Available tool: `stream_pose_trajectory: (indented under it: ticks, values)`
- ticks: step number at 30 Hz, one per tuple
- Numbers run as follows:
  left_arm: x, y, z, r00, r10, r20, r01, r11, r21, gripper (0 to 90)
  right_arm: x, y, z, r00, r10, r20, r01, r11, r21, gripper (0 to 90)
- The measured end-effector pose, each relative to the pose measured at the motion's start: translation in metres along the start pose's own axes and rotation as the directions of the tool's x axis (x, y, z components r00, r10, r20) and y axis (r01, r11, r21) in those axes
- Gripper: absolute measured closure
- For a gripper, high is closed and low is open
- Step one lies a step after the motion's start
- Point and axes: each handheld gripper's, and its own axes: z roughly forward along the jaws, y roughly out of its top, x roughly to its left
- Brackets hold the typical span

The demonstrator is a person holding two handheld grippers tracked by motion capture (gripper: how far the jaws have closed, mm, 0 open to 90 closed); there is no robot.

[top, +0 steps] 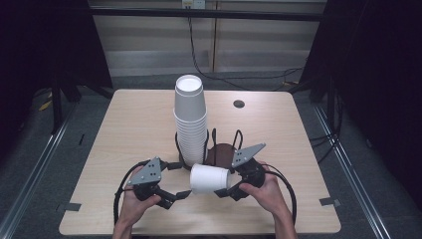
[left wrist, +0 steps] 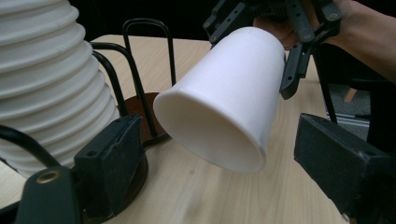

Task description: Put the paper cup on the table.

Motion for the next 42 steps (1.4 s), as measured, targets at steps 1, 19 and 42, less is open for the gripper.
stream_pose_trajectory:
  ticks: [1,19,42]
  values:
    - [0.000,-0.002,0.000,1.0000,-0.007,0.000,0.007,1.0000,-0.007,15.5,0.000,-0.001,0.000,1.0000,0.003,0.002,-0.003,1.000,-0.005,24.2]
    - [-0.005,-0.010,-0.001,0.9994,-0.031,-0.016,0.030,0.9976,-0.063,15.6,0.001,-0.011,0.004,0.9993,-0.008,-0.037,0.002,0.987,-0.161,24.2]
    - [-0.004,-0.019,0.008,0.9971,-0.075,0.009,0.076,0.9876,-0.138,15.4,0.000,-0.023,0.016,0.9974,-0.004,-0.071,-0.013,0.972,-0.235,24.2]
